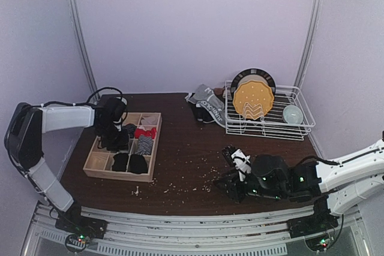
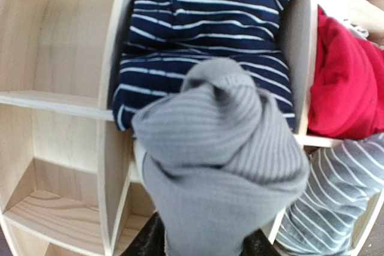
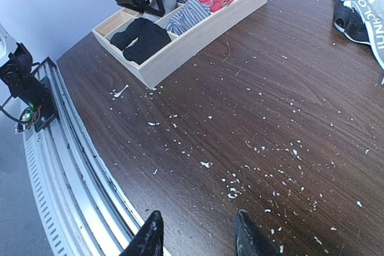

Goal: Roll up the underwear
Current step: Place the underwear in the storage box, then adjust the underwear in the storage box.

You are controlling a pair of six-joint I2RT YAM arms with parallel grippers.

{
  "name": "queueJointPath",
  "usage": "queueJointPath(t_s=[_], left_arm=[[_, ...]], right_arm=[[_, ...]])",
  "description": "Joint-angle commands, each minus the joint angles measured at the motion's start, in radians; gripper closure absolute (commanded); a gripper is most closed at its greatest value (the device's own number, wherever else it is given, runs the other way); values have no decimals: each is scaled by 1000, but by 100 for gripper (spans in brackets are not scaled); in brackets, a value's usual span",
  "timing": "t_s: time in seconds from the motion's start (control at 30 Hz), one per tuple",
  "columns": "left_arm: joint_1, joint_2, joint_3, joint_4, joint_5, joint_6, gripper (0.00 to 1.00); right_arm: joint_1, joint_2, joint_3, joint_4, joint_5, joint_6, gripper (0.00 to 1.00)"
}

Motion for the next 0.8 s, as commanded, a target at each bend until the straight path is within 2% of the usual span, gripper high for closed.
queueJointPath(t_s=[0.0,0.3,0.37,0.47,0.53,0.77], left_arm=[[7,-45,37,-59,-28,18,62],[7,-66,43,-52,-20,15,62],[7,-73,42,-37,-12,15,68],[7,-56,47,-20,2,19,86],[5,-30,52,-12,11,20,93],[6,28,29,23,18,19,100]], right_arm=[[-4,10,24,-10,4,8,62],[-4,16,24,-12,7,9,62],[-5,20,22,-10,7,9,62],[-4,27,24,-7,5,11,62],[-6,32,25,-7,5,13,62],[-6,34,27,-19,13,14,62]])
